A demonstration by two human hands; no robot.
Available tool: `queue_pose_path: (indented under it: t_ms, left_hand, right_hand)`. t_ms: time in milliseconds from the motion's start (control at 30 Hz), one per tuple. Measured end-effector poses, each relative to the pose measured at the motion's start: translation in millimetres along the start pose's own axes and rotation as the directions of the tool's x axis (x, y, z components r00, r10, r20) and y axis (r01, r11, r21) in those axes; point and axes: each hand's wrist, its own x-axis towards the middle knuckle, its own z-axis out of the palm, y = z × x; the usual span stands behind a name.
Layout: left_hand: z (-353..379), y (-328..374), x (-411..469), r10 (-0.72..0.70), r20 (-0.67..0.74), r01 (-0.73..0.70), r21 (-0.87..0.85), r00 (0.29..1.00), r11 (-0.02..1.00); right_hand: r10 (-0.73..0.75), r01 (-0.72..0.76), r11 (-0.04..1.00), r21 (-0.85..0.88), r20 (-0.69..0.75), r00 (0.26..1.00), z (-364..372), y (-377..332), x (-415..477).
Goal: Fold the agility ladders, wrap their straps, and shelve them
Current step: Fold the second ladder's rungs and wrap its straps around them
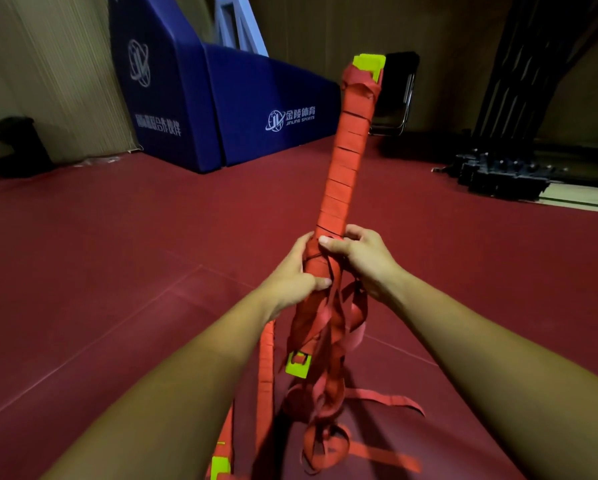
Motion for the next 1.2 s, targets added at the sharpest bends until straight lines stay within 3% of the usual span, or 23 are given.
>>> queue_pose_path:
  t_ms: [100,233,433,700,867,933,1000,1067,1133,1200]
  left_hand:
    - [-0.3,2.8,-1.7,0.024,0.006,-0.024,0.008,1.000,1.000]
    - [-1.3,5.2,-0.9,0.019,-0.083,-0.017,0.028,0.996,0.999]
    - [-1.4,2.4,1.9,0.007,-0.189,0.004,0.056,0.982,0.998]
    - [-5.2,10.6,5.2,0.070,-0.298,-0.061,0.040,0.952,0.997]
    - [-10.0,12.4,6.2,0.096,-0.339,-0.081,0.058,0.936,0.995]
    - [-13.1,10.3,5.8,0.099,-0.348,-0.078,0.075,0.932,0.994]
    - [-15.2,8.7,3.0,0.107,-0.360,-0.076,0.099,0.927,0.992]
    - [-16.7,6.8,0.8,0.107,-0.373,-0.063,0.130,0.921,0.989]
    - [-18.0,5.6,-0.9,0.101,-0.390,-0.046,0.149,0.915,0.988]
    - [-19.6,4.2,-0.6,0.104,-0.406,-0.045,0.153,0.908,0.987]
  right_hand:
    - [-0.030,0.032,0.999,-0.044,0.043,0.999,-3.3,-0.3,0.3]
    - [-0.074,0.100,0.958,-0.269,0.106,0.992,-8.3,-0.9,2.6]
    - [-0.081,0.118,0.724,-0.680,0.086,0.993,-13.4,-1.4,6.2]
    - [0.089,0.002,0.694,-0.720,0.088,0.992,-12.3,-5.6,0.2]
    - [0.201,-0.051,0.469,-0.882,0.050,0.978,-19.6,-8.9,-2.9]
    - [0.139,-0.052,0.610,-0.790,0.042,0.989,-21.5,-9.4,-1.7]
    - [0.073,-0.008,0.816,-0.577,0.089,0.993,-22.4,-14.9,-2.2]
    - [0.078,-0.018,0.938,-0.347,0.160,0.984,-22.9,-24.8,-4.3]
    - [0.181,-0.164,0.983,-0.082,0.288,0.940,-24.2,-33.2,-5.8]
    - [0.240,-0.208,0.970,-0.128,0.356,0.903,-29.2,-35.5,-5.4]
